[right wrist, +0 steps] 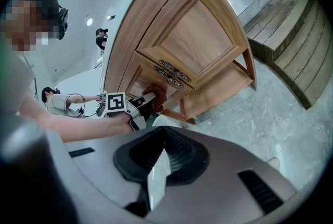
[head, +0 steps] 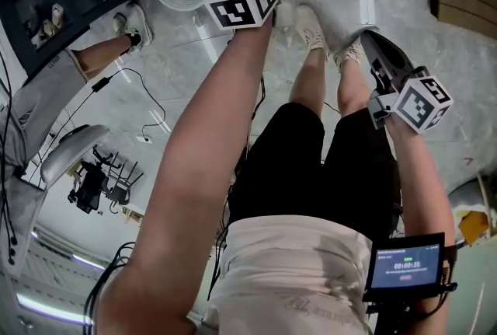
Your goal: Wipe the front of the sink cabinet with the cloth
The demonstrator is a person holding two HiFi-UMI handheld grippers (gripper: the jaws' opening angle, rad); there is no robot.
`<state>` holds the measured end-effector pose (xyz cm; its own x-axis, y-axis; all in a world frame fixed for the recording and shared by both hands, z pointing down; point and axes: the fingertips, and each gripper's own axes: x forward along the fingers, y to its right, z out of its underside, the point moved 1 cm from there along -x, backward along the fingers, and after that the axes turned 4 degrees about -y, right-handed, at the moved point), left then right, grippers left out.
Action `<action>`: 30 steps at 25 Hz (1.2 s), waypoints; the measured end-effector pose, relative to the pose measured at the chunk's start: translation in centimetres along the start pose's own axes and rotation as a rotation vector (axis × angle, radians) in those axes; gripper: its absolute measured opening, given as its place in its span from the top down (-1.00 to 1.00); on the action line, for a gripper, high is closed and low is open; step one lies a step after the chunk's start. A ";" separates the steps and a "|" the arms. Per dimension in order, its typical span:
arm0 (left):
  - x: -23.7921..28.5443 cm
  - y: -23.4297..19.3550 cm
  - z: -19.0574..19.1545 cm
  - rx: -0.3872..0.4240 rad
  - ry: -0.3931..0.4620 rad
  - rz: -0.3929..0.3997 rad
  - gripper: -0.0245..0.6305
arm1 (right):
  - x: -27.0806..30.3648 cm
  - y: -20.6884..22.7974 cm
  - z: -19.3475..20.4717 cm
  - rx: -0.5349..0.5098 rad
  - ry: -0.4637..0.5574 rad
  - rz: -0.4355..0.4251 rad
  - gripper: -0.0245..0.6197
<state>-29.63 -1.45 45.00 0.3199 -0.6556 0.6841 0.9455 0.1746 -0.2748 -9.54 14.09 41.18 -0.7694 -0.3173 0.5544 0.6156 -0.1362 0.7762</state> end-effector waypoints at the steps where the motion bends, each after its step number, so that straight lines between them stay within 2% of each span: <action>1: 0.0 -0.2 0.2 0.004 -0.005 -0.007 0.43 | 0.0 0.0 0.1 0.000 -0.002 0.001 0.89; 11: -2.0 -5.6 2.0 -0.078 -0.018 -0.128 0.43 | 0.9 -0.6 -1.4 -0.037 -0.007 -0.018 0.89; 18: -4.0 -9.4 3.2 -0.057 -0.063 -0.214 0.43 | 1.5 -1.3 -1.7 -0.046 -0.013 -0.033 0.89; 23: -5.3 -12.8 4.4 -0.086 -0.082 -0.294 0.43 | 1.8 -1.1 -1.9 -0.039 -0.007 -0.034 0.89; 26: -5.0 -13.0 4.2 -0.083 -0.090 -0.290 0.43 | 1.9 -1.4 -1.8 -0.041 -0.004 -0.046 0.89; 30: -3.1 -10.7 4.3 -0.068 -0.086 -0.227 0.43 | 2.2 -1.9 -1.7 -0.093 -0.034 -0.061 0.89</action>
<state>-40.48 1.88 48.67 0.1063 -0.6072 0.7874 0.9884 -0.0220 -0.1504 -12.11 12.02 40.41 -0.8106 -0.2735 0.5179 0.5790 -0.2415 0.7787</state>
